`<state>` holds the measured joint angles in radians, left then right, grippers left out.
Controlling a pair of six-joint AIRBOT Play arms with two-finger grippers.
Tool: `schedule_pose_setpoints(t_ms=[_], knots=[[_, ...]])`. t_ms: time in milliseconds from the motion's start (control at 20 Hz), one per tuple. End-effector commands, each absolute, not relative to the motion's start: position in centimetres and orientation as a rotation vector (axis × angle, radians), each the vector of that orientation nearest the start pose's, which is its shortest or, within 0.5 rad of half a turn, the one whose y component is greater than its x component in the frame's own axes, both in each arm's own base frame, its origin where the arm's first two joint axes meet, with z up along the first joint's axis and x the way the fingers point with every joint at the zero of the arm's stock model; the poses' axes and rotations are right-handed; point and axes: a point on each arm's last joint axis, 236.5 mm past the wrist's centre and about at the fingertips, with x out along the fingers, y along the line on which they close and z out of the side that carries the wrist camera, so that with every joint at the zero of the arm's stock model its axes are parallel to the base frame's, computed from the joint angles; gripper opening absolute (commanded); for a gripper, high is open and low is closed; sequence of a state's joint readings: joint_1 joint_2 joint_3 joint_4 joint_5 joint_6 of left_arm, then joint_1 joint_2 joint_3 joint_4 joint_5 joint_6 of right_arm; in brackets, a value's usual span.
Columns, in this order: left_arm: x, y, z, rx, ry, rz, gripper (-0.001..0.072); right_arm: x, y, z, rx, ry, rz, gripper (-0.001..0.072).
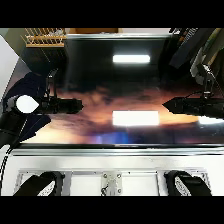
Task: Fold the clothes and pants, and hang the long-sleeved shirts on hangers.
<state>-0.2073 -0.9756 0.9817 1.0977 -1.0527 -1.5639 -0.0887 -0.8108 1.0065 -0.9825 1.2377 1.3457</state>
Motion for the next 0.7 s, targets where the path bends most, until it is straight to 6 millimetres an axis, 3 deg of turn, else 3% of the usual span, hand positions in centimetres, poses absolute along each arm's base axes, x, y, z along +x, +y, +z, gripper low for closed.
schedule_pose_setpoints(t_ms=[0, 50, 100, 150, 250, 400, 550, 650], knots=[[33.0, -16.1, 8.4, -0.301, 1.052, -0.430, 0.0008, 30.8, 9.7, 14.0, 0.302, 0.938, 0.431, 0.0013], [33.9, -15.4, 8.6, -0.273, 1.012, -0.414, 0.0051, 30.8, 9.7, 14.0, 0.302, 0.938, 0.431, 0.0013], [35.2, -14.1, 8.9, -0.199, 0.955, -0.396, 0.0508, 30.8, 9.7, 14.0, 0.302, 0.938, 0.431, 0.0013], [36.8, -12.0, 9.4, -0.144, 0.901, -0.337, 0.0693, 30.8, 9.7, 14.0, 0.302, 0.938, 0.431, 0.0013], [40.1, -4.9, 11.0, -0.021, 0.827, -0.145, 0.0690, 30.8, 9.7, 14.0, 0.302, 0.938, 0.431, 0.0013], [43.3, 8.4, 12.1, 0.005, 0.816, 0.194, 0.0690, 30.8, 9.7, 14.0, 0.302, 0.938, 0.431, 0.0013], [43.8, 17.9, 9.7, -0.138, 0.861, 0.393, 0.0690, 30.8, 9.7, 14.0, 0.302, 0.938, 0.431, 0.0013], [43.0, 22.6, 6.1, -0.257, 0.910, 0.512, 0.0689, 30.8, 9.7, 14.0, 0.302, 0.938, 0.431, 0.0013]])
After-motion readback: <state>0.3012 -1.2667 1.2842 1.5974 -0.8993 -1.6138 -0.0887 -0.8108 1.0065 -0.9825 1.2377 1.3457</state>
